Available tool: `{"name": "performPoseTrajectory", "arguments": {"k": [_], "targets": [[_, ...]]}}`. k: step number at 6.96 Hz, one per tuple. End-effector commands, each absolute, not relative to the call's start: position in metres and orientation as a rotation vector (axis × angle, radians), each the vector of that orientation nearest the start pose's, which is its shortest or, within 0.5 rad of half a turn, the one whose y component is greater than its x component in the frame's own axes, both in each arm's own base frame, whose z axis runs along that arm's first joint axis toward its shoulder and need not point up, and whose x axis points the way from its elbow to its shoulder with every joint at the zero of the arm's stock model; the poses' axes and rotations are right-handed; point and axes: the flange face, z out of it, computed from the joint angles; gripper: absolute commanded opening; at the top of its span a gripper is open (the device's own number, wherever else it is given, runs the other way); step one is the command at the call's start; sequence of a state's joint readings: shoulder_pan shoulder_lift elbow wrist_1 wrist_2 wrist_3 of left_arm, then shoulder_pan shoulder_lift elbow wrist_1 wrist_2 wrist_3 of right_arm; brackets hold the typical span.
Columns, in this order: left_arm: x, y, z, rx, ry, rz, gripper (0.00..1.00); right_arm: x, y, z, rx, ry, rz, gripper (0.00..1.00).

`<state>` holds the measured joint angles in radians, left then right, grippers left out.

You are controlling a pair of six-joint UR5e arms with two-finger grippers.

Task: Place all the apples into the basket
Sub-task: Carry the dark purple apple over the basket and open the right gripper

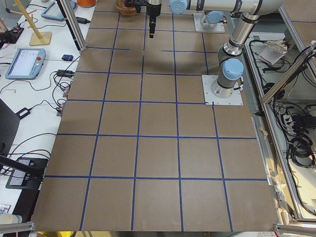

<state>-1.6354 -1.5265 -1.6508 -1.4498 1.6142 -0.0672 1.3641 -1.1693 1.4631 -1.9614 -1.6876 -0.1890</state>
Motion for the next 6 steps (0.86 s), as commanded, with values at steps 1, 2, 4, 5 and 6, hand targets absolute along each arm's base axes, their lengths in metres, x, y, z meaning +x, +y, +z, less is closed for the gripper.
{"name": "performPoseTrajectory", "arguments": {"k": [1, 2, 4, 5, 6], "targets": [[-0.16, -0.473, 0.481, -0.116, 3.104, -0.135, 1.0, -0.111, -0.675, 0.326, -0.077, 3.273, -0.077, 0.0], [-0.16, -0.473, 0.481, -0.145, 3.103, -0.133, 1.0, -0.117, -0.69, 0.293, -0.08, 3.27, -0.068, 0.0], [-0.161, -0.472, 0.478, -0.153, 3.103, -0.126, 1.0, -0.122, -0.699, 0.269, -0.086, 3.266, -0.059, 0.11], [-0.161, -0.472, 0.477, -0.152, 3.103, -0.121, 1.0, -0.121, -0.699, 0.268, -0.084, 3.263, -0.053, 0.61], [-0.161, -0.472, 0.476, -0.148, 3.103, -0.121, 1.0, -0.116, -0.7, 0.276, -0.068, 3.222, -0.097, 1.0]]}}
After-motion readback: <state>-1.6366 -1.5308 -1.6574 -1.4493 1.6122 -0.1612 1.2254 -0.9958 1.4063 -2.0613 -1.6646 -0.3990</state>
